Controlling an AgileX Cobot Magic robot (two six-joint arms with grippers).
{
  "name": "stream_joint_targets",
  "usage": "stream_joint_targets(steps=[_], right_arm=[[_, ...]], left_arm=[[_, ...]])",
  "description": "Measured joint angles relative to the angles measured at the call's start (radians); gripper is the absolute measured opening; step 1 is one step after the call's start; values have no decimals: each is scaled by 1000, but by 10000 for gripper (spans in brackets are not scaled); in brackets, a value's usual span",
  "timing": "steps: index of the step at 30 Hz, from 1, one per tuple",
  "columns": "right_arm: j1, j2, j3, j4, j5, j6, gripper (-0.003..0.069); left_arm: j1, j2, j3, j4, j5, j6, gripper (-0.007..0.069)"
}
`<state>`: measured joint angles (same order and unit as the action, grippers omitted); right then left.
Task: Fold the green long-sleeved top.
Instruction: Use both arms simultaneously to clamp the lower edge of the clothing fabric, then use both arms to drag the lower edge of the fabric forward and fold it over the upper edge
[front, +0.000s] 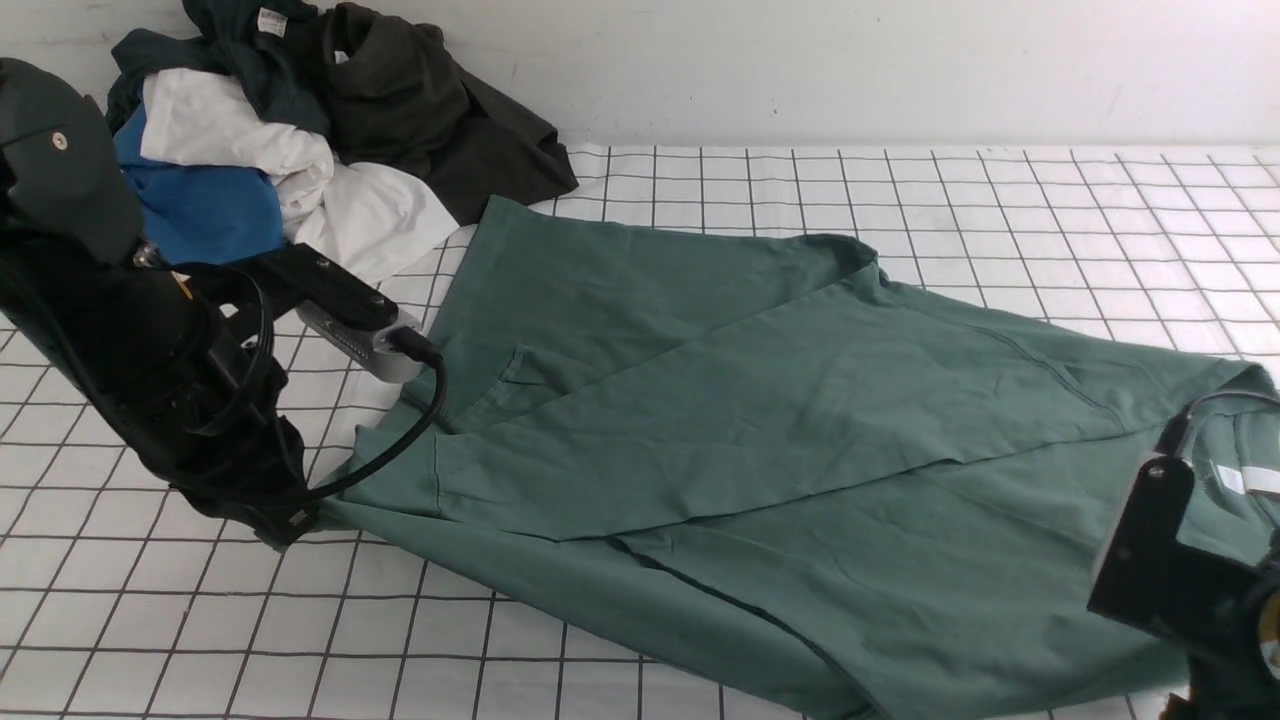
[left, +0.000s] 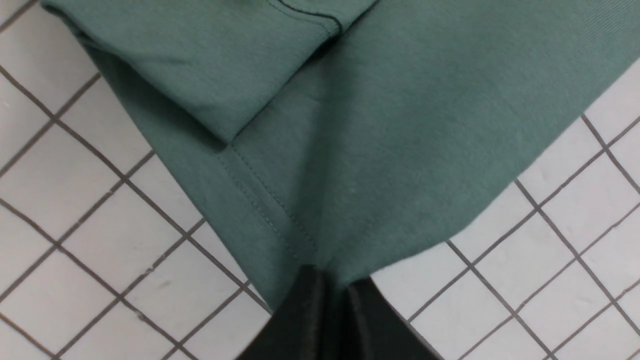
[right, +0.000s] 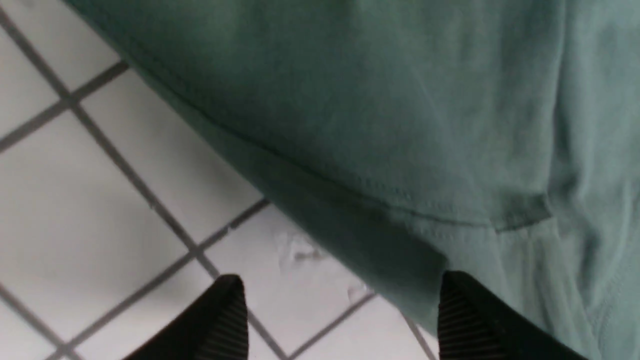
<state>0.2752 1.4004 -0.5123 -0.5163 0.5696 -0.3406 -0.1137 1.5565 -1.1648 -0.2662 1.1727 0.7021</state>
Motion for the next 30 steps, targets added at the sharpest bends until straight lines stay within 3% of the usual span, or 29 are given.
stream_joint_targets(steps=[2,5,7,8,10,13,20,26,30], right_arm=[[0,31,0,-27,-18,21,405],[2,79,-8,-126,-47,132,198],[2,84,-16,-150,-42,181,123],[2,82,-31,-172,-17,275,55],[2,63,-56,-190,37,382,12],[2,2,-94,-231,149,485,-2],[-1,-124,-182,-275,264,443,-3],[-144,-20,-366,-278,19,396,-3],[-201,142,-493,-278,-93,392,-3]], left_arm=[[0,0,0,0,0,2,8],[0,-1,0,-3,4,4,8],[1,-2,1,-3,7,4,8],[1,-7,2,-3,10,-2,6],[1,-24,3,-4,10,-31,6],[1,-85,3,-7,10,-97,6],[1,-232,6,-16,-78,-195,6],[0,-149,-40,-15,-482,-299,6],[0,2,-146,-15,-592,-303,6]])
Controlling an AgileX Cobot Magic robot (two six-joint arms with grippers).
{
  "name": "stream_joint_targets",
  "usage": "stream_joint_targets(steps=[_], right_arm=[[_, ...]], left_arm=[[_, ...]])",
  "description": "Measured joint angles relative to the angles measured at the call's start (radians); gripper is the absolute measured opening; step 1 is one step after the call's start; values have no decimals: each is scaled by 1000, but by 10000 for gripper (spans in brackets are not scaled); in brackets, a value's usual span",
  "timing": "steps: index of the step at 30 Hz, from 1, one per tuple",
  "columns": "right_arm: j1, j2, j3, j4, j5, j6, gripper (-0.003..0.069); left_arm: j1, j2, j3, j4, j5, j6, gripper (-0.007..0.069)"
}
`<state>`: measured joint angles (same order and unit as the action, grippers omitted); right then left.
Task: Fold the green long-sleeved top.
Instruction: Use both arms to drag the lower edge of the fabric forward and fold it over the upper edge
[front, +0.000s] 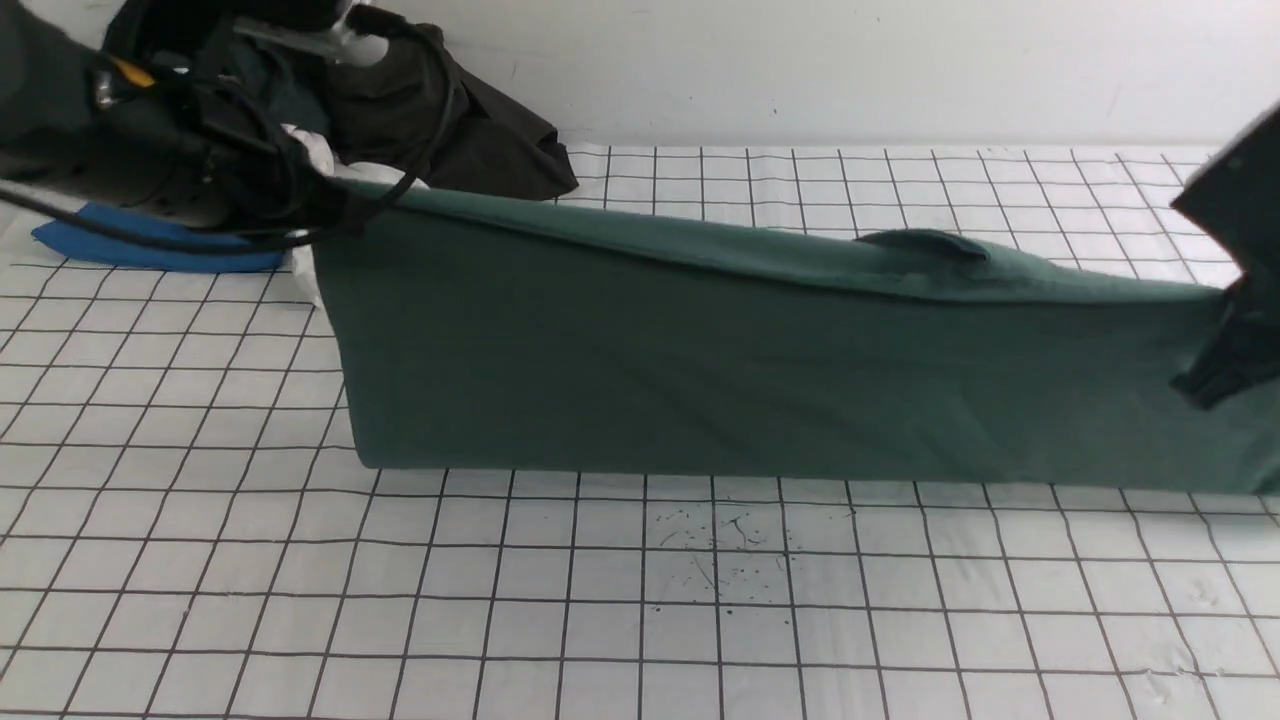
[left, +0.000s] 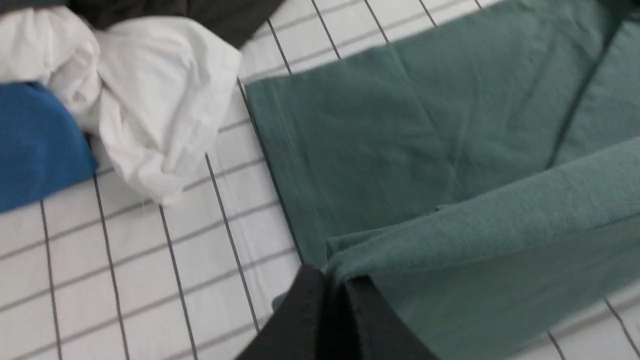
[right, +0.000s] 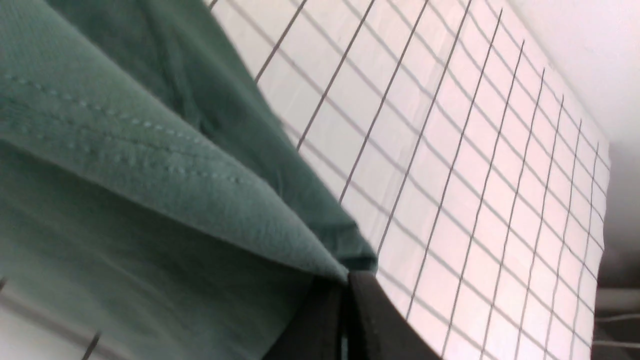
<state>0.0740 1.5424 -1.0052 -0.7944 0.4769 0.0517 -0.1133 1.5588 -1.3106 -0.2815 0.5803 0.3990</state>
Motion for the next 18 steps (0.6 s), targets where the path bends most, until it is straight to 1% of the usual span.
stream_joint_targets(steps=[2,3,4,5,7,8,10,12,13,14,15,16,17,18], right_arm=[[-13,144,-121,0,-19,-1,-1],[-13,166,-129,0,-19,-1,-1],[-15,241,-191,2,-20,2,9],[-16,252,-208,2,-21,3,14],[-18,392,-323,3,-12,37,62],[-18,428,-359,3,-2,51,87],[-18,499,-440,3,30,88,128],[-18,560,-531,20,106,147,183],[-15,572,-562,32,144,167,199],[-10,582,-613,66,222,185,217],[-7,582,-628,81,246,185,218],[-1,582,-657,117,294,176,218],[6,580,-680,149,338,158,211],[23,569,-733,271,404,78,180]], left_arm=[[0,171,-136,0,-37,0,6],[0,184,-147,0,-37,0,6],[2,288,-224,3,-40,0,12],[3,301,-246,2,-40,0,13],[12,485,-402,3,-41,-3,53],[18,536,-464,4,-41,-10,67],[25,628,-562,4,-34,-36,125],[35,731,-688,7,-4,-78,192],[39,760,-731,9,18,-90,227],[43,800,-809,13,70,-115,269],[43,800,-809,13,70,-115,269],[47,813,-850,17,123,-130,297],[49,819,-880,19,159,-136,307],[50,820,-930,20,227,-143,321]])
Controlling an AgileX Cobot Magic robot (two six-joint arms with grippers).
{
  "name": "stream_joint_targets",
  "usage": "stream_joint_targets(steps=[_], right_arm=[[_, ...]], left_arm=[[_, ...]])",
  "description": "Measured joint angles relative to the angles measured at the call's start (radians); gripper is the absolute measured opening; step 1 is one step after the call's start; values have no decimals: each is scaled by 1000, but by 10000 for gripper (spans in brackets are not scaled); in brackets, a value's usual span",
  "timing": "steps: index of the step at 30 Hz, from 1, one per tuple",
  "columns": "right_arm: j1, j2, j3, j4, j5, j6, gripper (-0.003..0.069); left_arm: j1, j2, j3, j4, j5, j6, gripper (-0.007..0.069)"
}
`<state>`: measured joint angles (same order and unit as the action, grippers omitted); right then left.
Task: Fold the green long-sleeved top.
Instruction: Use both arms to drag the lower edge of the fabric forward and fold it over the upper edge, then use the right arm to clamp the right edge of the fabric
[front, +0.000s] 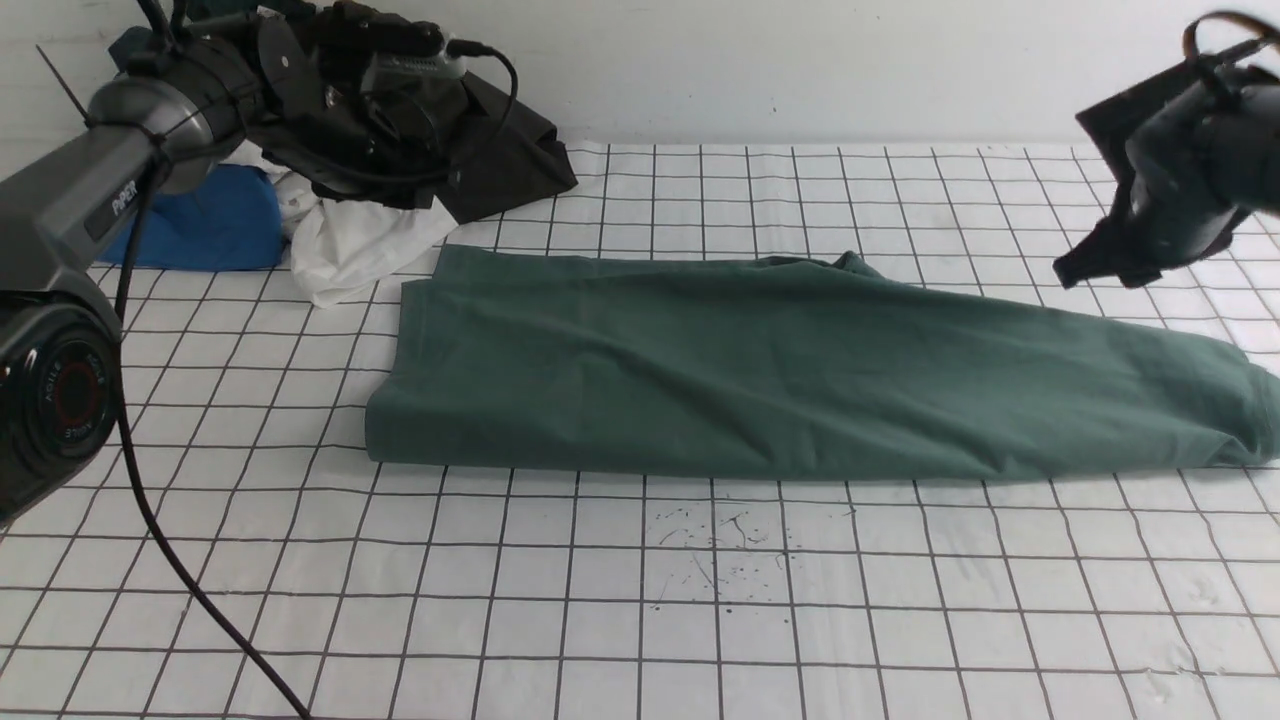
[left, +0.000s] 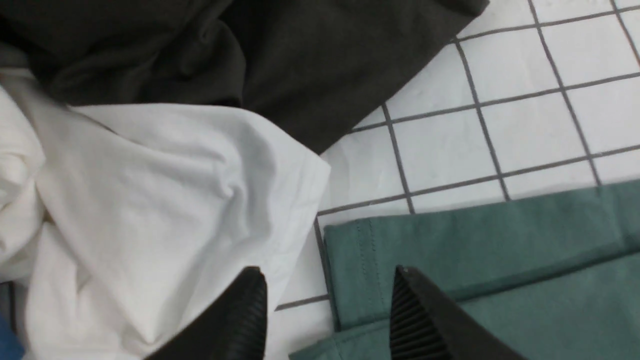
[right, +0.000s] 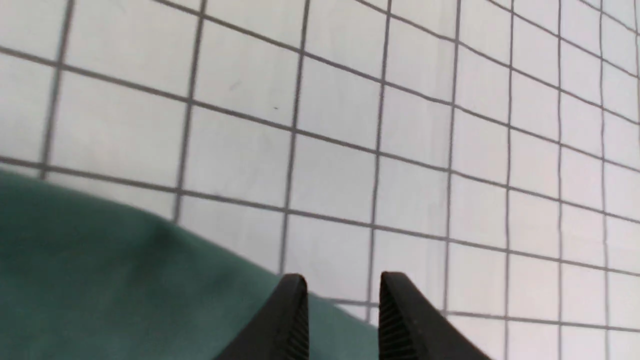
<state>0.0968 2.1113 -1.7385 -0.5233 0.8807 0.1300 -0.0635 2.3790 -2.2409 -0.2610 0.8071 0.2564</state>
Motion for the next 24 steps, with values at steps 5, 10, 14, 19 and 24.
stream_joint_targets(steps=[5,10,14,19,24], right_arm=[[60,-12,-76,550,98,-432,16],[89,73,-78,839,6,-586,-12],[86,175,-78,878,-186,-594,-13],[86,266,-83,918,-452,-586,-12],[55,275,-89,922,-552,-476,7]], left_arm=[[-2,-15,-141,-4,303,4,295],[-18,-28,-116,-5,424,40,171],[-31,-73,-16,-8,427,40,66],[-72,-190,134,-35,427,77,-2],[-96,-348,291,-49,427,157,-8]])
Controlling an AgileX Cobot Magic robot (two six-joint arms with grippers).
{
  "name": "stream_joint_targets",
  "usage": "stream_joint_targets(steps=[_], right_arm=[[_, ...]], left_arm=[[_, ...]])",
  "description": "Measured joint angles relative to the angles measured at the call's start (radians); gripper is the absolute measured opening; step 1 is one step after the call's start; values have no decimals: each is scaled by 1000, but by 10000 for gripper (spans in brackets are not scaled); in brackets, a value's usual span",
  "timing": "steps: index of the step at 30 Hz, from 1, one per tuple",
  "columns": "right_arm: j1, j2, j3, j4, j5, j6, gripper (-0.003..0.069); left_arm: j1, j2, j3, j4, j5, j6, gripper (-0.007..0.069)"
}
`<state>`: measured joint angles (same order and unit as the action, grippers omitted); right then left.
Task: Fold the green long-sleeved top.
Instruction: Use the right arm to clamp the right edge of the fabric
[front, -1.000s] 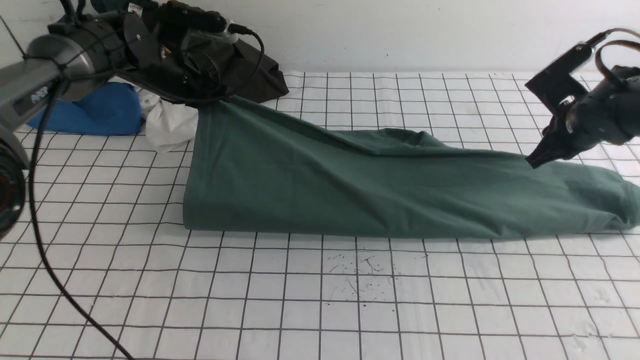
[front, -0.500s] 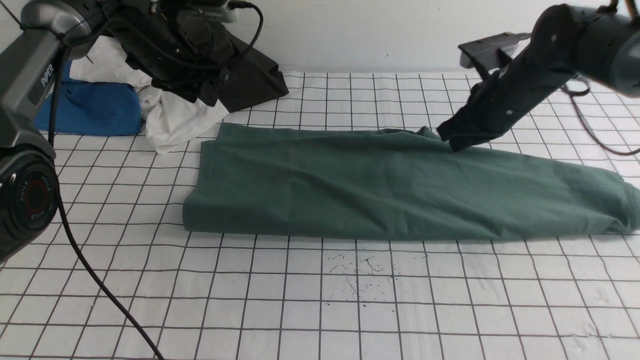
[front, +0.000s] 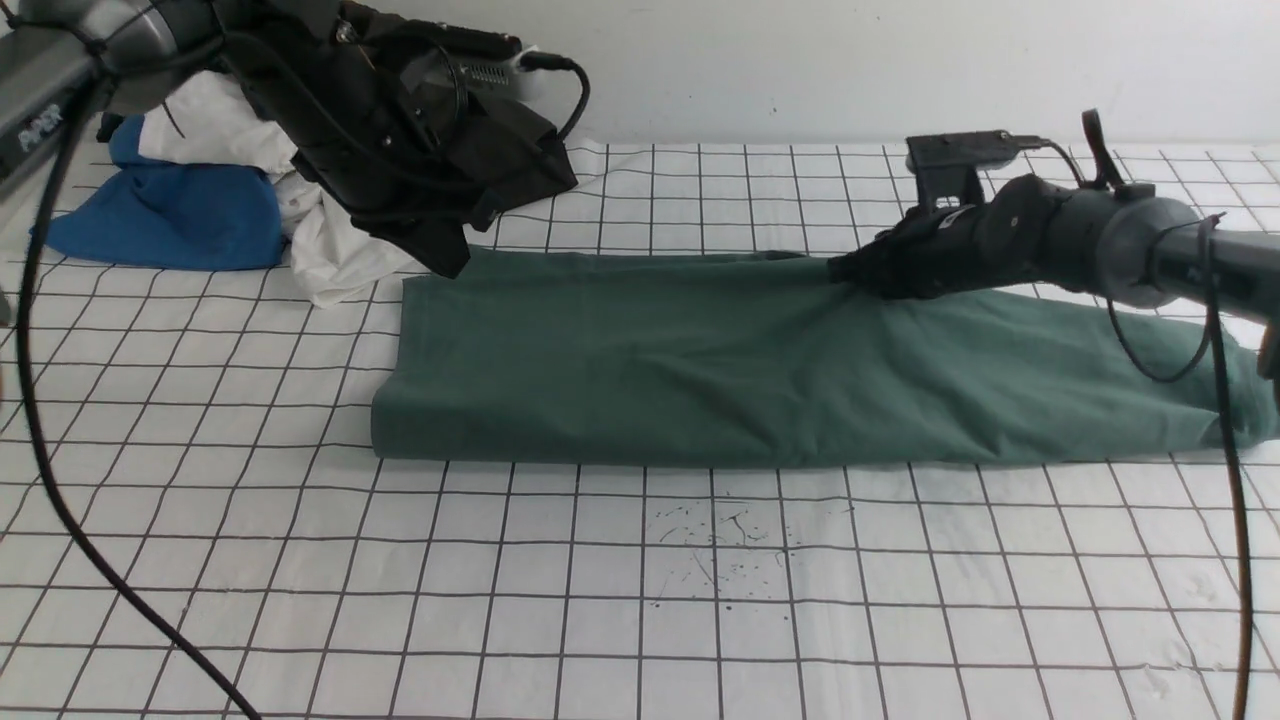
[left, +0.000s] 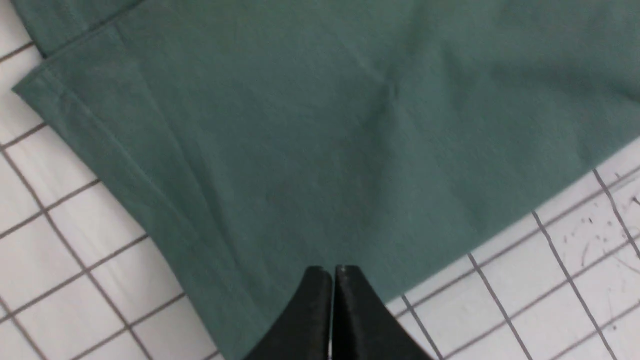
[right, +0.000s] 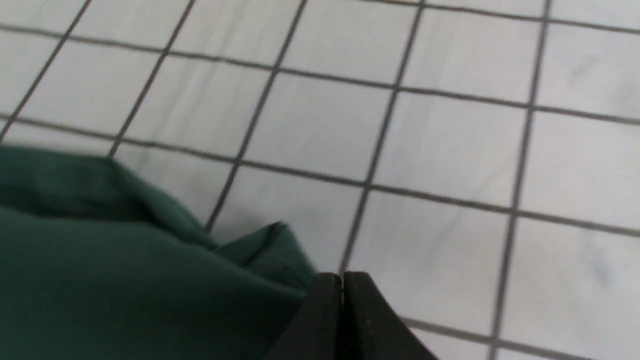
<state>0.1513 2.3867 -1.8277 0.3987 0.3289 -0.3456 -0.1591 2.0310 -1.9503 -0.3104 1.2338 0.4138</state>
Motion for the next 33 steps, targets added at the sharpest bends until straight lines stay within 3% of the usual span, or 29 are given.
stream_joint_targets(steps=[5,9,14,16,19,22,29,33], right_arm=[[-95,-84,-20,-62,107,44,42],[-205,-251,-41,-214,355,74,120],[-317,-333,-32,-391,761,245,302],[-344,-324,0,-422,855,286,381],[-367,-304,72,-435,892,311,496],[-371,-295,131,-428,832,317,561],[-382,-260,170,-440,726,376,561],[-387,-195,174,-431,736,385,466]], left_arm=[[55,-228,164,-1,0,19,-8],[138,-507,360,-19,-46,12,-8],[188,-819,607,-54,-115,51,-7],[195,-930,705,-54,-162,68,-7],[195,-1101,871,-58,-284,77,-7],[195,-1230,1004,-55,-386,82,-7],[195,-1390,1152,-51,-396,59,-7],[195,-1402,1205,-51,-311,53,-7]])
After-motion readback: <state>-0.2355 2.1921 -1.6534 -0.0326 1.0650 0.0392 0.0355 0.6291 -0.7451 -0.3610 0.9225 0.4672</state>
